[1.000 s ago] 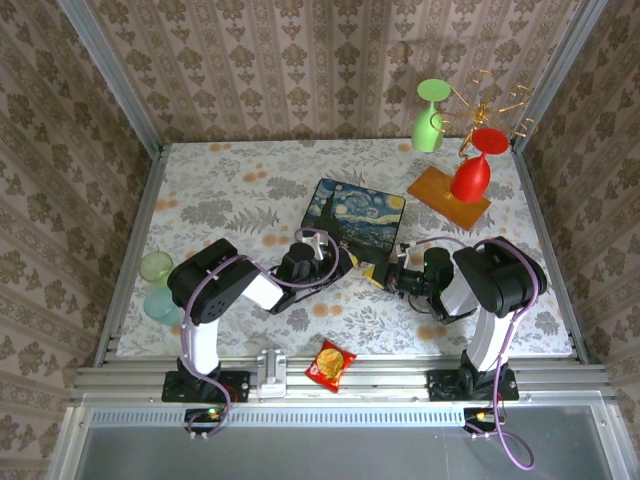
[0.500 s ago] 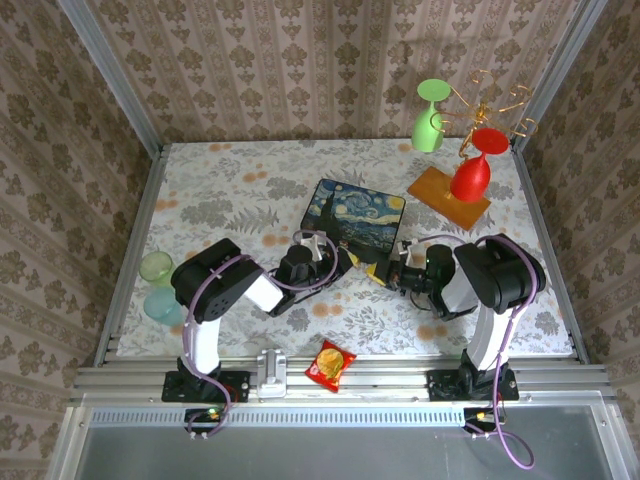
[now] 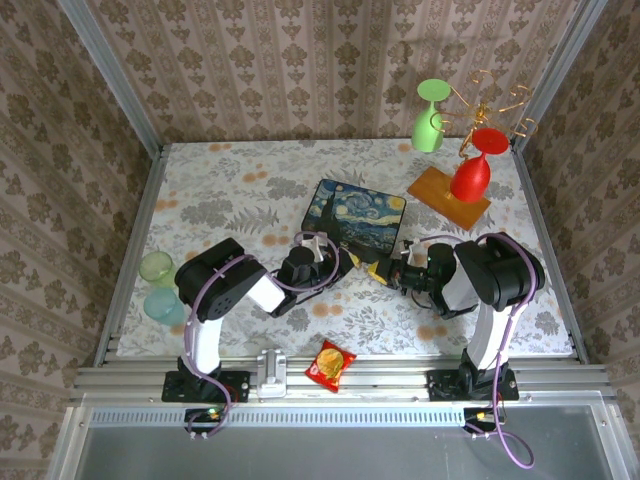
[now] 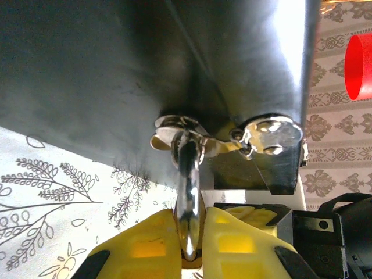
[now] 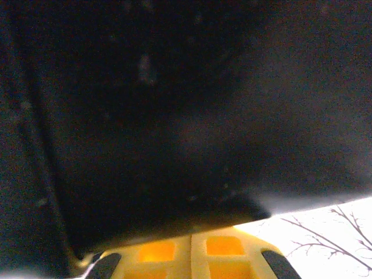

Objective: Unlock the padlock with the key

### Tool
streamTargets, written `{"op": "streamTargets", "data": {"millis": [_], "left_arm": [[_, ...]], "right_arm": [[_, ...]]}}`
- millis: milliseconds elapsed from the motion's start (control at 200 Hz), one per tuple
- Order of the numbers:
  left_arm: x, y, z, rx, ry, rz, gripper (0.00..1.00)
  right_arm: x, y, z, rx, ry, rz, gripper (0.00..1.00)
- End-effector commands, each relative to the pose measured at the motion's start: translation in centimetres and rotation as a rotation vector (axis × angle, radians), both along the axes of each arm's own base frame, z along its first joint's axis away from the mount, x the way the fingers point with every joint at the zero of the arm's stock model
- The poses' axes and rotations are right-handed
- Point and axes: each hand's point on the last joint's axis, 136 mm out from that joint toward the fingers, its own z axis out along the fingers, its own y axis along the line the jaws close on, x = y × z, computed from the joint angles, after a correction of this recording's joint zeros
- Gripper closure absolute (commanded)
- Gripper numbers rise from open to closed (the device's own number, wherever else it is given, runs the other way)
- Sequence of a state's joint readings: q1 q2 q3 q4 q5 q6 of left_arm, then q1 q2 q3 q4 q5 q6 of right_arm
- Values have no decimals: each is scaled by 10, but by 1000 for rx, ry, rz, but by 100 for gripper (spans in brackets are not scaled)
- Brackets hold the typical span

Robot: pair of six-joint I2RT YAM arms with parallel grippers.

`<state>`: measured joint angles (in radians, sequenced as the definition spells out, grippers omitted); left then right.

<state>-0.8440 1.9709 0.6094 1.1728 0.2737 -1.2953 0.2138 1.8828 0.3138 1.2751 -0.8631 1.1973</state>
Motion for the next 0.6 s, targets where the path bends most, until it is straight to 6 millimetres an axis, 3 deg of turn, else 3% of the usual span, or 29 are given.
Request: {"op": "streamTargets", "data": {"millis": [0,310,590], "left_arm": [[-19,-26,37,-121,-71,-116,100],[-20,-32,50,-152,-82,-129,100],[-21,-32,31,-125,-43,-118,100]], "right_arm": [[18,-4,-7,14,52,-74,100],[19,-7,-14,-4,58,-99,100],[20,-4,0,14,32,-104,100]]}}
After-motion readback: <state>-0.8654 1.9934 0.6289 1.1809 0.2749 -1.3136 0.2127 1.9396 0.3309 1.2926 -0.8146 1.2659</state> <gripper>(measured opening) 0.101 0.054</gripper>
